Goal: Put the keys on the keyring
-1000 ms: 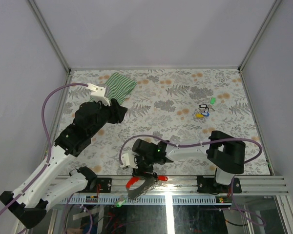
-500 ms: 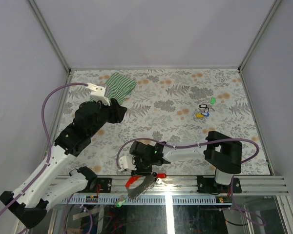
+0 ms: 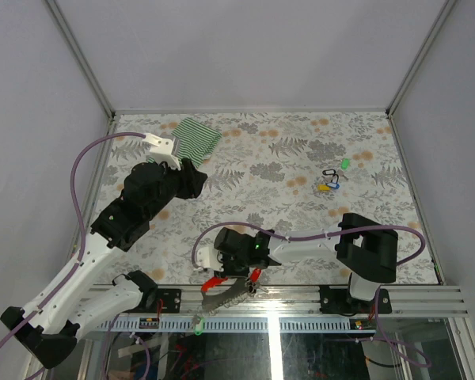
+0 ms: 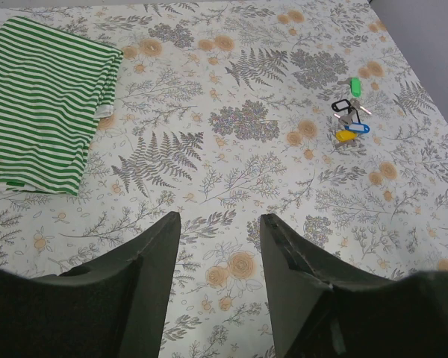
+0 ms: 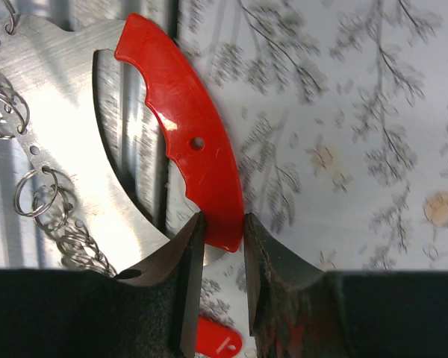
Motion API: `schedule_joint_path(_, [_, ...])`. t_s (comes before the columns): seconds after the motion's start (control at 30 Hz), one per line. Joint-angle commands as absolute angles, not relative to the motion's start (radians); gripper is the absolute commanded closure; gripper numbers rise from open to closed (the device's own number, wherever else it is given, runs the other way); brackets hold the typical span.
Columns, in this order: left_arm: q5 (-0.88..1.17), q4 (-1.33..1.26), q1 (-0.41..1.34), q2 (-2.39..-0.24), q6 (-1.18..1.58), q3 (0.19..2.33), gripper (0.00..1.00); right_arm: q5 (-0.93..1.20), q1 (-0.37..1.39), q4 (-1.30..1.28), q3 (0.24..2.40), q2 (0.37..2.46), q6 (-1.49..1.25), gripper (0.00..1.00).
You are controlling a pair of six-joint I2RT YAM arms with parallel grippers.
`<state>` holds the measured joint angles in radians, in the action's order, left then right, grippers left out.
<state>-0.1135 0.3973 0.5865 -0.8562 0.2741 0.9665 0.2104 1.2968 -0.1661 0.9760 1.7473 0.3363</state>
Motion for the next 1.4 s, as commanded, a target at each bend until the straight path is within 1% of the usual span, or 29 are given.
schedule_joint_path(0.0, [-0.121, 0.367, 0.575, -0.857, 0.255, 1.0, 0.51, 0.131, 1.219, -0.198, 0.909, 1.683, 0.281, 0.75])
schedule_joint_path(0.1, [-0.122, 0.371, 0.574, -0.856, 0.253, 0.999, 0.51, 0.115, 1.172, -0.187, 0.879, 1.641, 0.252, 0.78])
schedule_joint_path(0.3, [-0.122, 0.37, 0.572, -0.862, 0.251, 0.997, 0.51, 0.036, 1.089, -0.192, 0.86, 1.608, 0.212, 0.8])
schedule_joint_path(0.57, [-0.118, 0.377, 0.568, -0.868, 0.243, 0.99, 0.51, -0.07, 0.944, -0.194, 0.859, 1.589, 0.162, 0.79])
schedule_joint_path(0.6, [-0.116, 0.376, 0.568, -0.871, 0.242, 0.987, 0.51, -0.074, 0.93, -0.189, 0.856, 1.579, 0.16, 0.77])
schedule_joint_path(0.8, [-0.065, 0.378, 0.556, -0.903, 0.255, 0.966, 0.51, 0.036, 0.91, -0.136, 0.84, 1.453, 0.133, 0.59])
schedule_joint_path(0.9, [-0.027, 0.377, 0.552, -0.922, 0.269, 0.94, 0.5, 0.077, 0.91, -0.114, 0.832, 1.405, 0.08, 0.53])
schedule_joint_path(1.0, [0.008, 0.377, 0.552, -0.942, 0.297, 0.906, 0.51, 0.087, 0.909, -0.121, 0.832, 1.38, 0.023, 0.51])
schedule_joint_path(1.17, [0.023, 0.374, 0.552, -0.976, 0.36, 0.841, 0.49, 0.06, 0.903, -0.118, 0.813, 1.355, -0.055, 0.5])
schedule_joint_path(1.27, [-0.007, 0.394, 0.552, -1.015, 0.411, 0.83, 0.45, 0.04, 0.891, -0.112, 0.799, 1.362, -0.1, 0.5])
schedule_joint_path(1.37, [-0.044, 0.395, 0.552, -1.026, 0.448, 0.81, 0.37, 0.049, 0.88, -0.125, 0.802, 1.39, -0.134, 0.5])
